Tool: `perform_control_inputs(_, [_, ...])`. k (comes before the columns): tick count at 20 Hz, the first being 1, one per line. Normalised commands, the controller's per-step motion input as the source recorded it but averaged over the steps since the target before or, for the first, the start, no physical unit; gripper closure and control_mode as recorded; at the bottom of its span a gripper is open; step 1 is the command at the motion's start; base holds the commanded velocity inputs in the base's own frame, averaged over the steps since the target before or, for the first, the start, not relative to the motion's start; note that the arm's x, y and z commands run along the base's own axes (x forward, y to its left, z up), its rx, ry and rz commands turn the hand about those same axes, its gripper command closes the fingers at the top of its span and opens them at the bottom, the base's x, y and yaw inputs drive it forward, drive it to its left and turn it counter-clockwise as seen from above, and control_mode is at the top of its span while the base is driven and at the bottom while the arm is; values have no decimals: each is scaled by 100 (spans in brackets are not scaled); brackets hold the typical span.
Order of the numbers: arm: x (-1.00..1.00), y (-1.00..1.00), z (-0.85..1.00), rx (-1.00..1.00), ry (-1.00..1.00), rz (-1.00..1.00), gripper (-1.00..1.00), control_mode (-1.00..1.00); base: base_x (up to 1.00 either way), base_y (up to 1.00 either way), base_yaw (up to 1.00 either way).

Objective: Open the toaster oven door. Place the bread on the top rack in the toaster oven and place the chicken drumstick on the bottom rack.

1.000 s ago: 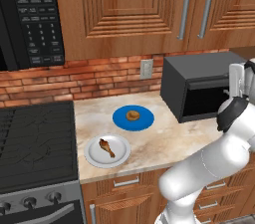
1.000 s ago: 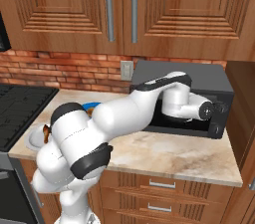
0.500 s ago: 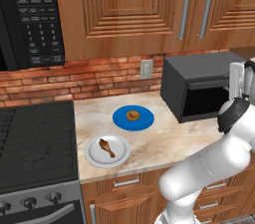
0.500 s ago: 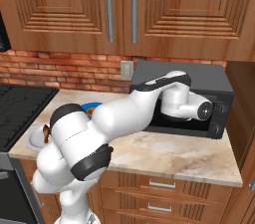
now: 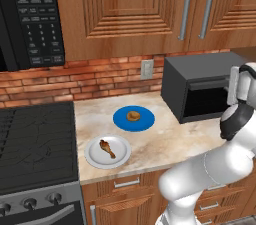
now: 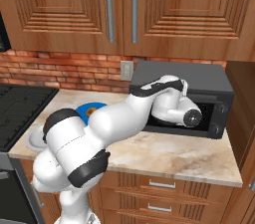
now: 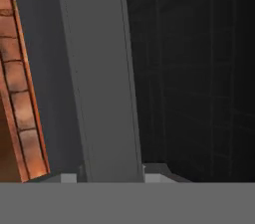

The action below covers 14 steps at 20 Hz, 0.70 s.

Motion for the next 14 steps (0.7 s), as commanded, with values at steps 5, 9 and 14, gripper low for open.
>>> perform_control_inputs(5, [15, 30, -47, 0, 6, -30, 100, -100, 0, 0, 0])
perform_control_inputs(9, [17, 14, -57, 1, 20, -12, 100, -100, 0, 0, 0])
perform_control_inputs(14, [6, 9, -79, 0, 44, 0, 100, -100, 0, 0, 0])
